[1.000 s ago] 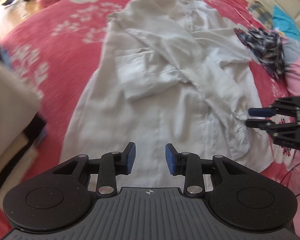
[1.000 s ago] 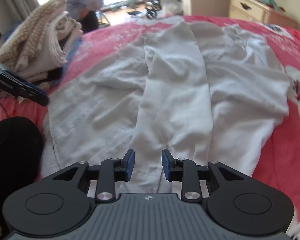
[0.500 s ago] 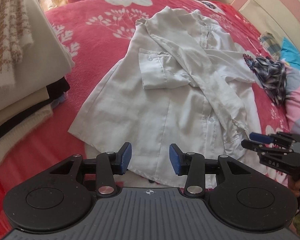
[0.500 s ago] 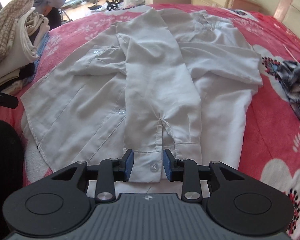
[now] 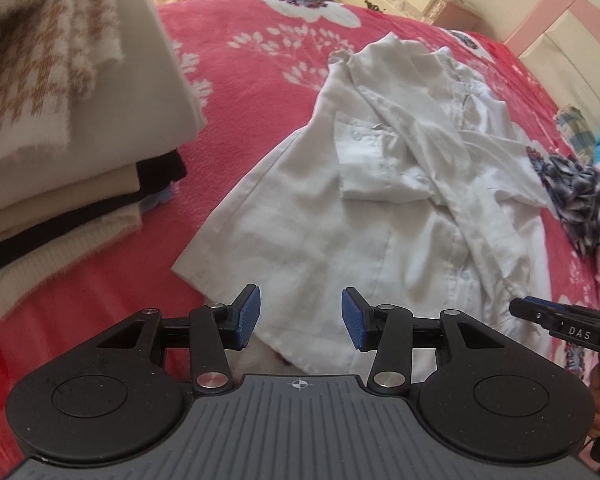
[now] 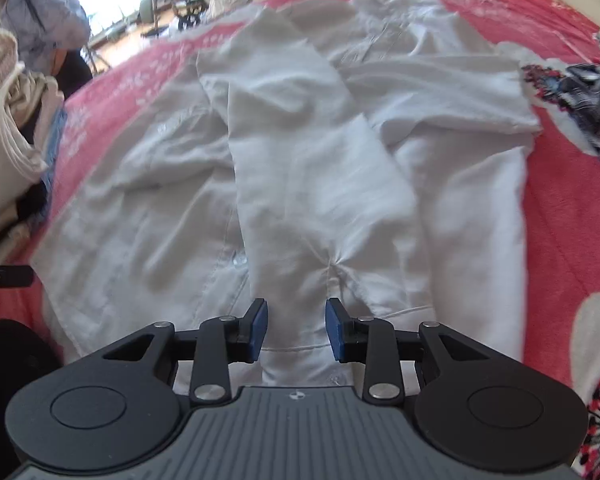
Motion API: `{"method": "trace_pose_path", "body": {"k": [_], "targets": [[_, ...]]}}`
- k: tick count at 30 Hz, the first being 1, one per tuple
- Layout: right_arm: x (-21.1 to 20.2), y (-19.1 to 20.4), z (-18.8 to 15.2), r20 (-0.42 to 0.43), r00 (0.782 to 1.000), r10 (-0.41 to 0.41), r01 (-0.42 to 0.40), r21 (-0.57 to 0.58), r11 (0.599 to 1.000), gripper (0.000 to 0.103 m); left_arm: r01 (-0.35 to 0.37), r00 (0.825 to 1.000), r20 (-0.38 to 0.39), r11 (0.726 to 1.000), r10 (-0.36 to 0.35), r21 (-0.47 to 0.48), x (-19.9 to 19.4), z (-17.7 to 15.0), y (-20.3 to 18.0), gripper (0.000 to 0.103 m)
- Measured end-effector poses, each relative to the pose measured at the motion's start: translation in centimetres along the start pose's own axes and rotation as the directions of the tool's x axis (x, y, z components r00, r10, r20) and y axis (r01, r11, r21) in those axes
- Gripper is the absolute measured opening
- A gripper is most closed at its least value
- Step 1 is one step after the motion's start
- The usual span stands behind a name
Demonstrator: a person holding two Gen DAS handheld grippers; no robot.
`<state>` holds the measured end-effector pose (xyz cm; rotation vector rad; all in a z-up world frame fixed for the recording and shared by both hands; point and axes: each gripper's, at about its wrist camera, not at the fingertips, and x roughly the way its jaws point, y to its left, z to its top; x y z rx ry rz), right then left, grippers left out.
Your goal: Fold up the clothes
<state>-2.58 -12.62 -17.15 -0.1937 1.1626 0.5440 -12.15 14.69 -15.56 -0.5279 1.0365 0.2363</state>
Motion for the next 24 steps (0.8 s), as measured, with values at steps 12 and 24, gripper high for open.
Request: {"method": "trace_pose_path", "body": {"k": [12, 24], "targets": [[-5.2, 1.4, -2.0, 0.13, 0.991, -0.015, -0.001, 0.121, 0.993, 0.033, -0.052, 0.998, -0.015, 0.98, 0.056, 0.193, 6.0, 5.0, -1.2, 0.045], [-6.4, -0.2, -1.8, 0.199, 0.98, -0.006, -0.031, 0.179, 0.983, 0.033, -0.135, 0.988, 0.107, 0.958, 0.111, 0.252, 2.7, 5.2, -2.9, 0.046]]}}
